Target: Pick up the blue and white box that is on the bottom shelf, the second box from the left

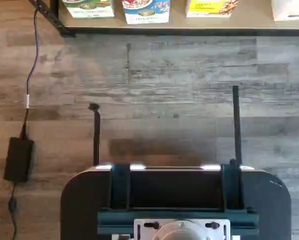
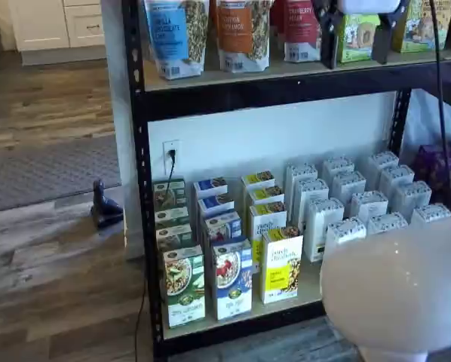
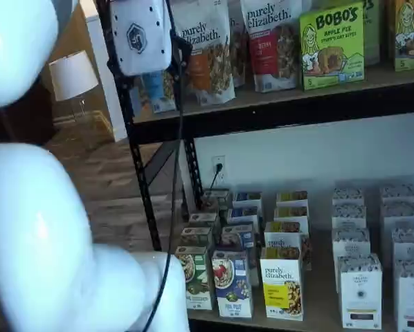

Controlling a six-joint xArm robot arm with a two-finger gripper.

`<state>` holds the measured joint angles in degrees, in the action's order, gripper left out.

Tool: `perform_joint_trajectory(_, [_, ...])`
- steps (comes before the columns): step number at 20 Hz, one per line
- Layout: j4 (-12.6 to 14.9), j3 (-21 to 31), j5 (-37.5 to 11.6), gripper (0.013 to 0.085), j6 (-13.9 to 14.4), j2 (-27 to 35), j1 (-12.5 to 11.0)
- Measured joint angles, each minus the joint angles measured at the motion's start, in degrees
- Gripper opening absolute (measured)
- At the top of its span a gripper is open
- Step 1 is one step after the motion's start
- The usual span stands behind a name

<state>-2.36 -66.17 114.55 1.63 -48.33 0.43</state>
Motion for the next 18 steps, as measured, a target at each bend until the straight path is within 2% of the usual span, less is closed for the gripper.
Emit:
perform_joint_trajectory(1, [5.0, 0.7, -0.9, 0.0850, 2.5, -0.5, 4.9])
perform_joint_trajectory(3, [6.6, 1.5, -1.7, 0.0850, 3.6, -0.8, 6.2])
perform_joint_trajectory(12, [5.0, 3.7, -4.1, 0.0850, 3.4, -1.7, 5.2])
perform_joint_trajectory(18, [1.9, 8.7, -10.4, 0.0850, 2.3, -4.3, 3.0])
